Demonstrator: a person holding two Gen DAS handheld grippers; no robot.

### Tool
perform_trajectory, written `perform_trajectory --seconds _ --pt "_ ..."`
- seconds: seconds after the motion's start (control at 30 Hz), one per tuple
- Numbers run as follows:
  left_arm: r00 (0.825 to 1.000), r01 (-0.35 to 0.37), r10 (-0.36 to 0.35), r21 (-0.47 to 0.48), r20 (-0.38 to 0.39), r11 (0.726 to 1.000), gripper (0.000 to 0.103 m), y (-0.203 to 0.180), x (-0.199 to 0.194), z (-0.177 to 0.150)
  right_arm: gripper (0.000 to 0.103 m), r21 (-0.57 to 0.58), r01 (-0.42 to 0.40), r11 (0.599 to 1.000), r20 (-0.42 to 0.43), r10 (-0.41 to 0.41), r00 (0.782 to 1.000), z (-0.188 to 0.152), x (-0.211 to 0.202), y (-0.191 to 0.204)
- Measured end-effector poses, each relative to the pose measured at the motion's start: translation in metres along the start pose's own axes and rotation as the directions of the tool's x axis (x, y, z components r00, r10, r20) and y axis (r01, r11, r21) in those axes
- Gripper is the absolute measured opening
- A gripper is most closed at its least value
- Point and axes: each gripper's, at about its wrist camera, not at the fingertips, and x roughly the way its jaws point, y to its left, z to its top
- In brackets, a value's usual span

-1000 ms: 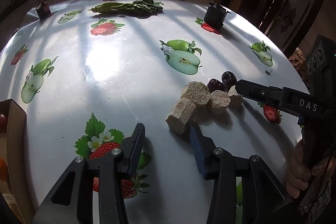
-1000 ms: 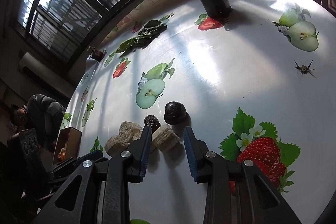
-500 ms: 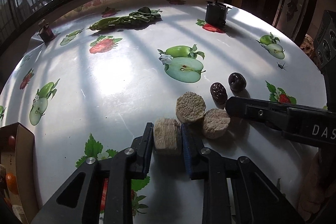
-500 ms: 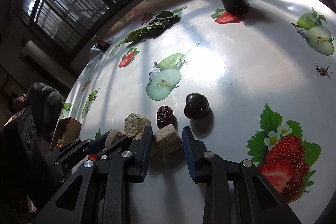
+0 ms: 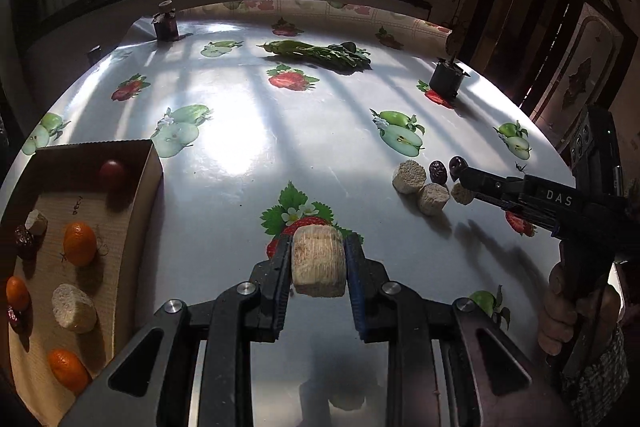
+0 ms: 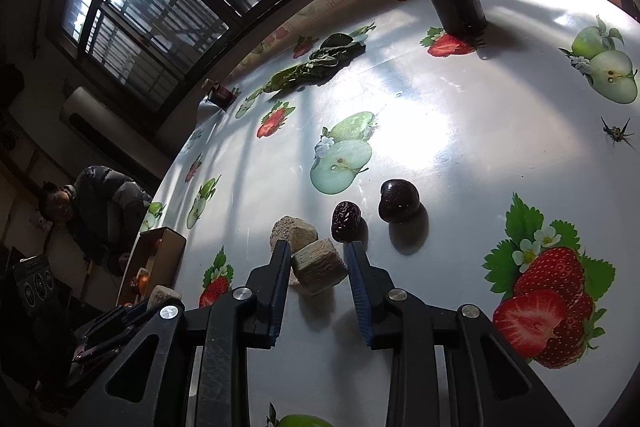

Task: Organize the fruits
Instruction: 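Carry both beige cakes into the box and open both grippers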

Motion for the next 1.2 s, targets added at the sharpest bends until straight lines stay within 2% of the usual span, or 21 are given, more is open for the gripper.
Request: perform_trajectory --seconds 0.13,0.23,0.4,0.5,0.63,0.77,0.93,1.2 --pt "0.999 -0.042 0.043 -0.142 0.007 0.989 0.025 0.063 -0.032 -0.02 0.031 -0.005 0.031 1.0 0.004 -0.031 1.0 -0.008 -0.001 0.009" --pt "0.995 -0.098 0.102 -0.215 0.007 0.972 0.025 0.108 -0.052 -0.034 0.031 -0.062 0.069 0.996 0.016 -0.069 0.998 -0.019 -0.004 0.031" --pt "0.977 -0.208 0.21 -0.29 -0.021 0.934 0.025 0.165 -0.07 -0.06 0.032 -0.127 -0.017 0.992 -0.037 0.012 0.999 -0.046 0.002 0.094" --pt "0.971 -0.236 0.236 -0.328 -0.039 0.915 0.025 0.187 -0.075 -0.075 0.032 -0.202 -0.087 0.976 -0.088 0.07 0.994 -0.067 0.012 0.145" --pt "0.961 -0.273 0.27 -0.346 -0.058 0.898 0.025 0.205 -0.079 -0.087 0.032 -0.303 -0.162 0.939 -0.172 0.113 0.978 -0.1 0.036 0.209" --pt "0.951 -0.304 0.303 -0.349 -0.059 0.887 0.025 0.215 -0.082 -0.091 0.032 -0.396 -0.183 0.9 -0.222 0.1 0.97 -0.133 0.062 0.256" --pt "0.952 -0.3 0.303 -0.357 -0.051 0.884 0.025 0.223 -0.082 -0.092 0.032 -0.485 -0.169 0.858 -0.25 0.049 0.967 -0.164 0.087 0.289" --pt "0.954 -0.273 0.299 -0.419 -0.005 0.866 0.026 0.236 -0.098 -0.093 0.033 -0.601 -0.123 0.79 -0.241 -0.032 0.97 -0.196 0.104 0.312"
